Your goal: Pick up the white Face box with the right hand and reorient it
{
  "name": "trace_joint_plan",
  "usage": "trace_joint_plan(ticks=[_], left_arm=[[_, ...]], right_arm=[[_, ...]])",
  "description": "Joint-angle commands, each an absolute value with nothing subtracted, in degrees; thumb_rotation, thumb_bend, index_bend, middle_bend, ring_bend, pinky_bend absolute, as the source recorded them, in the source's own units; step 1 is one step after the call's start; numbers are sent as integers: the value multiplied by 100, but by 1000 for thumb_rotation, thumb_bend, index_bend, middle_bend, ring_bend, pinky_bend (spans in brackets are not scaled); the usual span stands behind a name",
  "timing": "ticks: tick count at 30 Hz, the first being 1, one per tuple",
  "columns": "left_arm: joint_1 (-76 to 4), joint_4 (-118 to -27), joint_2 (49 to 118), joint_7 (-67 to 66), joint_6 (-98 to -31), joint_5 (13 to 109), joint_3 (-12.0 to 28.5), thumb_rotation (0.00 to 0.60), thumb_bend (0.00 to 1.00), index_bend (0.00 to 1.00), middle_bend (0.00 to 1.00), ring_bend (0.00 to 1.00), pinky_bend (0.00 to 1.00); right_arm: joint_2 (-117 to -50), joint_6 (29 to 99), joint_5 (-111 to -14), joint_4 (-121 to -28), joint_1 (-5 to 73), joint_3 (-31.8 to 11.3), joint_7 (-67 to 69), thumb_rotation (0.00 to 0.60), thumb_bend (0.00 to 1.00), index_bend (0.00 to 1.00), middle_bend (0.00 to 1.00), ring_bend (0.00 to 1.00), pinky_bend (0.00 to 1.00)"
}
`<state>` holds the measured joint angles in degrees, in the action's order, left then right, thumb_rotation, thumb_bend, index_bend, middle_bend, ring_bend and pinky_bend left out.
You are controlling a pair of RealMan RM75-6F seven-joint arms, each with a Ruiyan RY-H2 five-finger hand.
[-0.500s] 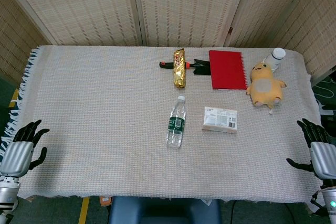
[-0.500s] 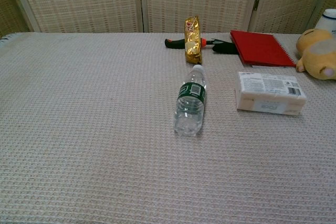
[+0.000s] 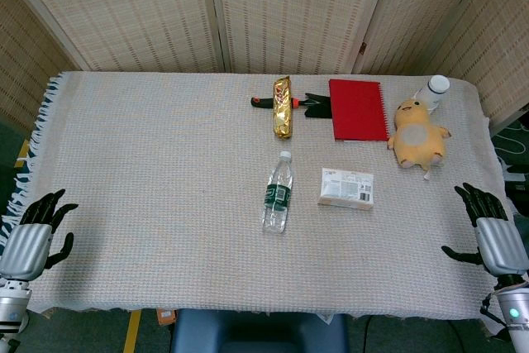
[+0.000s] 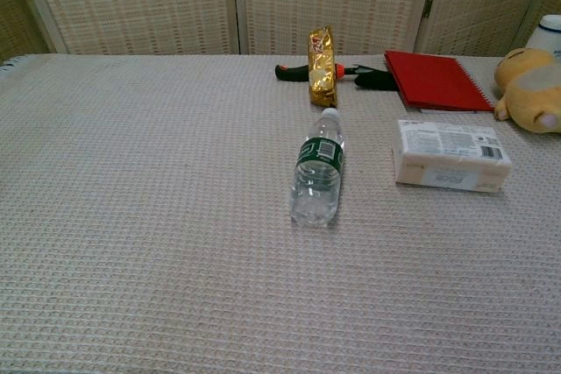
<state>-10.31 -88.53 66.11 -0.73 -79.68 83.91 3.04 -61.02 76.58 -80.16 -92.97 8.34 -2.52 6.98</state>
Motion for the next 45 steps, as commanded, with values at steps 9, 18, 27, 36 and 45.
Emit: trace_joint_plan(ticks=[9,18,27,36,45], left_arm=[[-1052,-8889,6585,-27,-7916,8440,262,600,500,217,0,0,100],[-1011,-8962,6515,59,-8008,8491,254,600,502,215,0,0,100],[-978,-9016,6410,271,-8101,8585,241,600,501,215,0,0,100],[-951,-9030,6332,468,-8156,8576,269,600,502,214,0,0,100],[-973,-8980,6333,528,-8079,8512,286,600,501,214,0,0,100]], right_arm=[[-5754,5308,-5849,-10597,2766,-1153,-1287,600,0,0,0,0,0],[-6581,4637,-3700,-10275,4250,-1133,-2552,600,0,0,0,0,0],[-7229,4647,-2583,-9767,5118,-1001,-3026,600,0,0,0,0,0],[-7559,4679,-2012,-9331,5497,-801,-3173,600,0,0,0,0,0],[-7784,4588,-1770,-8976,5674,-663,-3159,600,0,67,59,0,0]])
